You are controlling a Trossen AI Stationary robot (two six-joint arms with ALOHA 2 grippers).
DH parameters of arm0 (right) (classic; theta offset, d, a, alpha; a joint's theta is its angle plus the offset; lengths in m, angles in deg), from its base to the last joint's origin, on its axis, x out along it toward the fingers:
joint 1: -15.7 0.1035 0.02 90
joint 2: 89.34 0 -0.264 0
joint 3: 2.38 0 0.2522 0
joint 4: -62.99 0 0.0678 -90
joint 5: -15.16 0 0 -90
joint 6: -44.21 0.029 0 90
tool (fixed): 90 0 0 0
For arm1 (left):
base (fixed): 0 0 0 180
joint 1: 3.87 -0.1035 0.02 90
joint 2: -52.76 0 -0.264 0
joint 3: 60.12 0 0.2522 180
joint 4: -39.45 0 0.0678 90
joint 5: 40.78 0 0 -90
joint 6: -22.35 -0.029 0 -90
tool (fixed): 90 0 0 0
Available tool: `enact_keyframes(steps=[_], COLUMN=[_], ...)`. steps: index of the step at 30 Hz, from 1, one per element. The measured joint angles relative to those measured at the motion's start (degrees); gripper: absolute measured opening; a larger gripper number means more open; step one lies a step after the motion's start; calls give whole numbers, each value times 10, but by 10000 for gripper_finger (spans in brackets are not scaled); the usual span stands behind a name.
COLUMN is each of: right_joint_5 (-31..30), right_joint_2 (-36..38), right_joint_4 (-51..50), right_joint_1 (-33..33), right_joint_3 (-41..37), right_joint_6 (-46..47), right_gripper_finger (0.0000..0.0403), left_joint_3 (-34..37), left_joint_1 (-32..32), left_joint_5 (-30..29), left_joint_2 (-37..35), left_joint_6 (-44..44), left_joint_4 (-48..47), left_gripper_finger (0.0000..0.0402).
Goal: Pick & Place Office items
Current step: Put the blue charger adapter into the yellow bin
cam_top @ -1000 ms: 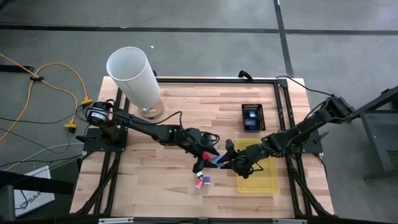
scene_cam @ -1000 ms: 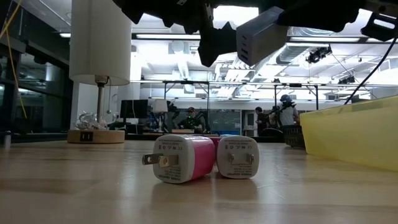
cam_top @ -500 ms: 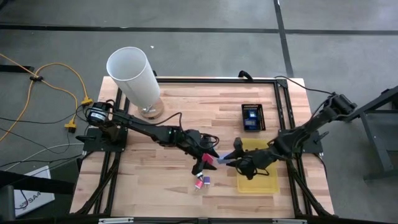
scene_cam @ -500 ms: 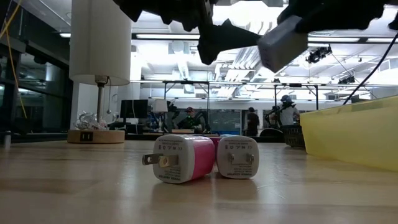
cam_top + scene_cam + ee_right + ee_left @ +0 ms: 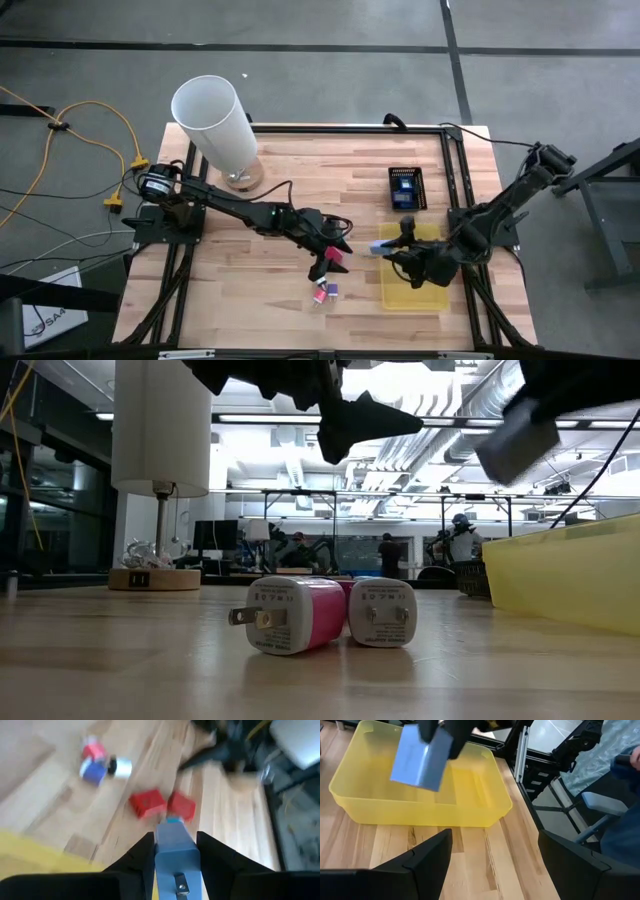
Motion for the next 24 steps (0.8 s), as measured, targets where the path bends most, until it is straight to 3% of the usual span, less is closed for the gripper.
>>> enact_keyframes(steps=[10, 18, 24], right_joint_5=[8, 63, 111], right_joint_2=[-1, -1, -1], right_joint_4=[-146, -274, -324], right_joint_1=[11, 11, 11], right_joint_3=[0, 0, 0], right_joint_6=[192, 357, 424], right_gripper_finger=[114, 114, 114], left_joint_3=[0, 0, 1], left_joint_1=[0, 0, 0], left_joint_5=[0, 0, 0], left_joint_2=[0, 0, 0], left_joint_6=[0, 0, -5], left_joint_4=[0, 0, 0], left_gripper_finger=[287, 287, 287])
